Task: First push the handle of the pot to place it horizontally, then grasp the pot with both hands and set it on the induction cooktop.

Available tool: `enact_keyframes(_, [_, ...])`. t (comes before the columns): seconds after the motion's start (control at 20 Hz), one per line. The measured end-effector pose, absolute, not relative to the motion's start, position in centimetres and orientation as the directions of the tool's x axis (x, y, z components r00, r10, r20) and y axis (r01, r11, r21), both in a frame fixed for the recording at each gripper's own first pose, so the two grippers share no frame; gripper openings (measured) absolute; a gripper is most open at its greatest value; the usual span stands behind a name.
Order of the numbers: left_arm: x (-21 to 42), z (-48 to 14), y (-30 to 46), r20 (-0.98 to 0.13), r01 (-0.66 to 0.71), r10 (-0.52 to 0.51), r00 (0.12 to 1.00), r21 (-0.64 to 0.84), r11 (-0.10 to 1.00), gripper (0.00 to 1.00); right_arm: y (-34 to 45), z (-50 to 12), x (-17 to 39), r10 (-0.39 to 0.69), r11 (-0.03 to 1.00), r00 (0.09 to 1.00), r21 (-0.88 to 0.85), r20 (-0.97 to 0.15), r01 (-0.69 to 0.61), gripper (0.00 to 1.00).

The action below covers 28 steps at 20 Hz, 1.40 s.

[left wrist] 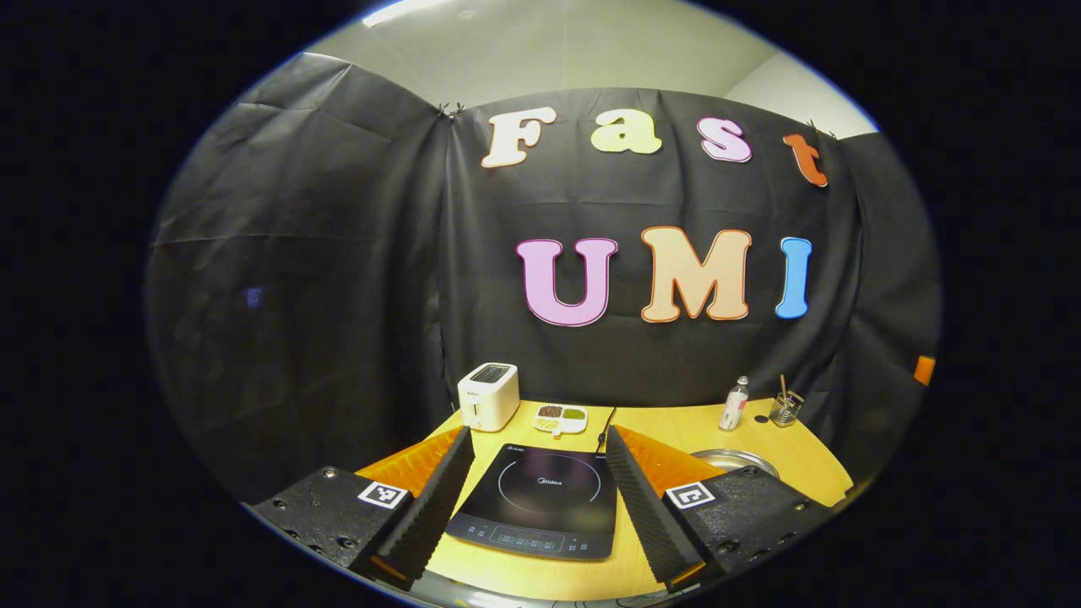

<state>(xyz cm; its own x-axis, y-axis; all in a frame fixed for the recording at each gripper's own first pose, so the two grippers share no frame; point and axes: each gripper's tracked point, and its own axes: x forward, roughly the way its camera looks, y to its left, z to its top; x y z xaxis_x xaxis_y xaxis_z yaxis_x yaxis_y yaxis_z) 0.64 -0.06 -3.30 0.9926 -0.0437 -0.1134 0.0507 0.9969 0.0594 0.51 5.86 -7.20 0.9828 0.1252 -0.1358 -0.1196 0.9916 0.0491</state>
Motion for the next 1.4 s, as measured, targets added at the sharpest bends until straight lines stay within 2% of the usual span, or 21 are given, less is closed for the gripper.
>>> enact_keyframes(0.05, [0.8,-3.6,-0.2,-0.120,0.051,-0.043,0.992,0.064,0.997,0.92,6.1,-8.0,0.9,0.131,0.991,0.979,0.054,-0.159,-0.124,0.05])
enact_keyframes(0.1, [1.2,-3.8,-0.6,-0.127,0.056,-0.047,0.991,0.066,0.996,0.92,6.2,-9.0,1.2,0.137,0.990,0.973,0.062,-0.184,-0.128,0.09])
enact_keyframes(0.15, [1.5,-4.1,-1.0,-0.132,0.058,-0.049,0.990,0.065,0.996,0.92,6.4,-10.1,1.5,0.146,0.988,0.966,0.072,-0.212,-0.133,0.09])
enact_keyframes(0.2, [2.0,-4.2,-1.2,-0.135,0.057,-0.048,0.990,0.063,0.996,0.92,6.7,-11.2,1.9,0.154,0.987,0.958,0.080,-0.241,-0.139,0.05])
enact_keyframes(0.25, [2.6,-4.4,-1.5,-0.137,0.051,-0.043,0.990,0.061,0.997,0.92,6.8,-12.3,2.4,0.162,0.986,0.948,0.088,-0.273,-0.143,0.09])
enact_keyframes(0.3, [3.1,-4.5,-1.7,-0.141,0.046,-0.037,0.989,0.056,0.997,0.95,6.9,-13.6,2.7,0.168,0.985,0.936,0.096,-0.309,-0.145,0.10])
enact_keyframes(0.4, [4.3,-4.4,-2.7,-0.131,0.050,-0.045,0.990,0.033,0.998,0.96,7.2,-15.7,3.5,0.186,0.981,0.911,0.117,-0.368,-0.153,0.10])
enact_keyframes(0.45, [5.0,-4.3,-3.3,-0.123,0.053,-0.050,0.991,0.019,0.998,0.92,7.4,-16.8,3.9,0.195,0.979,0.896,0.129,-0.398,-0.156,0.10])
enact_keyframes(0.55, [6.1,-4.7,-4.0,-0.120,0.047,-0.046,0.992,0.003,0.999,0.92,8.4,-19.3,4.5,0.235,0.970,0.851,0.169,-0.469,-0.174,0.10])
enact_keyframes(0.65, [7.0,-5.0,-4.6,-0.125,0.038,-0.038,0.991,0.001,0.999,0.92,9.5,-21.8,4.8,0.289,0.954,0.793,0.232,-0.537,-0.190,0.10])
enact_keyframes(0.7, [7.6,-5.0,-4.8,-0.127,0.031,-0.030,0.991,0.006,1.000,0.95,10.0,-23.3,4.7,0.323,0.942,0.753,0.269,-0.573,-0.200,0.05])
enact_keyframes(0.8, [8.4,-5.2,-5.2,-0.136,0.025,-0.023,0.990,0.017,1.000,0.95,11.3,-25.5,4.4,0.397,0.912,0.668,0.351,-0.630,-0.211,0.14])
enact_keyframes(0.85, [8.8,-5.6,-5.4,-0.144,0.023,-0.019,0.989,0.025,0.999,0.95,11.8,-26.8,4.4,0.425,0.899,0.629,0.387,-0.651,-0.206,0.05])
enact_keyframes(1.05, [10.1,-5.7,-6.3,-0.150,0.006,0.003,0.989,0.059,0.998,0.96,13.2,-30.5,3.8,0.511,0.849,0.467,0.507,-0.722,-0.146,0.05])
enact_keyframes(1.15, [10.8,-6.1,-7.0,-0.160,0.002,0.009,0.987,0.073,0.997,0.92,13.5,-32.5,3.6,0.524,0.844,0.395,0.522,-0.754,-0.124,0.06])
enact_keyframes(1.2, [11.0,-6.1,-7.3,-0.164,0.002,0.011,0.986,0.080,0.997,0.96,13.6,-33.4,3.5,0.521,0.848,0.361,0.518,-0.773,-0.116,0.05])
enact_keyframes(1.3, [11.4,-6.4,-7.9,-0.173,0.001,0.014,0.985,0.086,0.996,0.96,13.7,-35.2,3.4,0.515,0.855,0.295,0.508,-0.805,-0.106,0.05])
enact_keyframes(1.4, [11.8,-6.8,-8.5,-0.182,-0.001,0.016,0.983,0.083,0.997,0.92,13.4,-37.0,3.1,0.490,0.871,0.237,0.484,-0.839,-0.089,0.06])
